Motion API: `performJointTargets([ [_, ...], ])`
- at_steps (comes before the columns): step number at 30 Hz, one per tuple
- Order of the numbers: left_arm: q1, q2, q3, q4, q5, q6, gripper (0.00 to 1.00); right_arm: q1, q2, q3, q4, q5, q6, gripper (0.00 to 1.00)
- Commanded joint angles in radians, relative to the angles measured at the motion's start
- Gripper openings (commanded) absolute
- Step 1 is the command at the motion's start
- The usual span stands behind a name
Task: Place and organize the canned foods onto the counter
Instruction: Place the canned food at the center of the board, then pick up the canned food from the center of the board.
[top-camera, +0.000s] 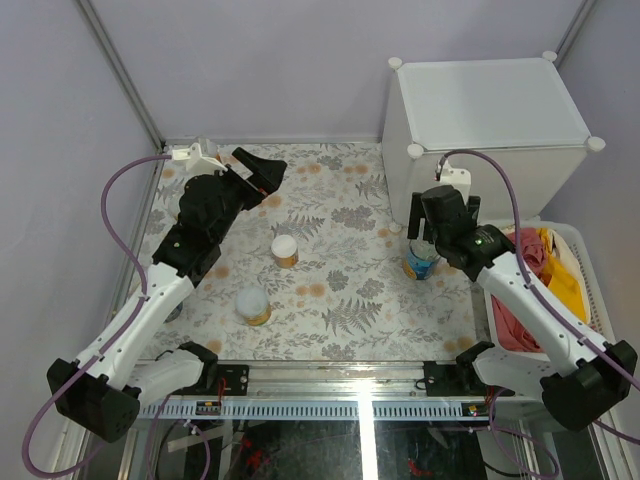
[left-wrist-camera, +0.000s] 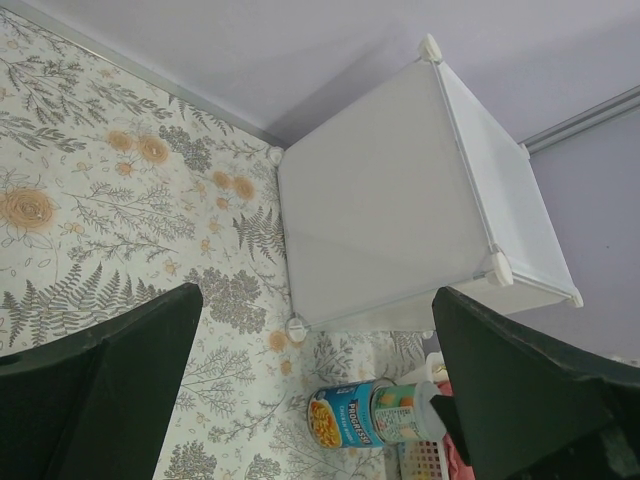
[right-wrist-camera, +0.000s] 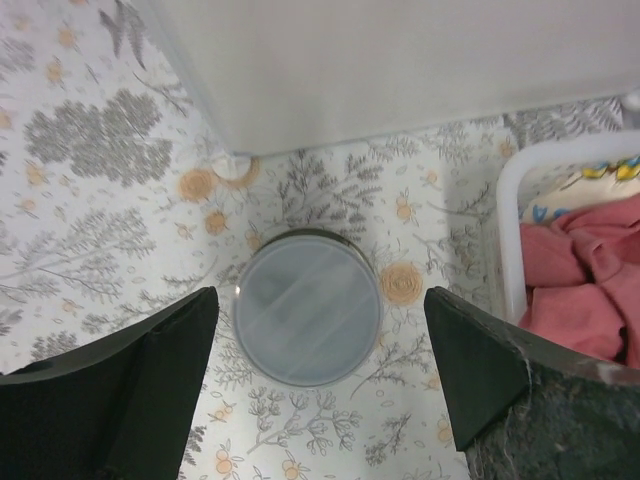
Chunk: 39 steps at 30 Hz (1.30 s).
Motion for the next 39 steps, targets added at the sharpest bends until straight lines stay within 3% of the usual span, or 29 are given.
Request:
performJointTargets([
  [1,-0.005,0.004,0.020,0.011,-0.031,0.023,1.00,-0.004,-0.033,0.128,-0.019,0.045,-0.052,0.90],
  [9,0.026,0.099,0.120,-0.108,-0.135,0.037,1.00,0.007,0.010,0.293,-0.039,0.013,-0.088,0.90],
  [15,0.058,0.247,0.267,-0.255,-0.331,0.077,1.00,0.121,0.128,0.428,-0.022,0.033,-0.130,0.90],
  [21,0.120,0.399,0.383,-0.343,-0.469,0.066,1.00,0.195,0.209,0.461,0.031,-0.038,-0.114,0.90],
  [32,0.292,0.682,0.550,-0.430,-0.446,-0.083,1.00,0.228,0.315,0.424,0.121,-0.217,-0.097,0.89],
  [39,0.329,0.872,0.749,-0.496,-0.455,-0.059,1.00,0.228,0.338,0.354,0.204,-0.283,-0.098,0.89],
])
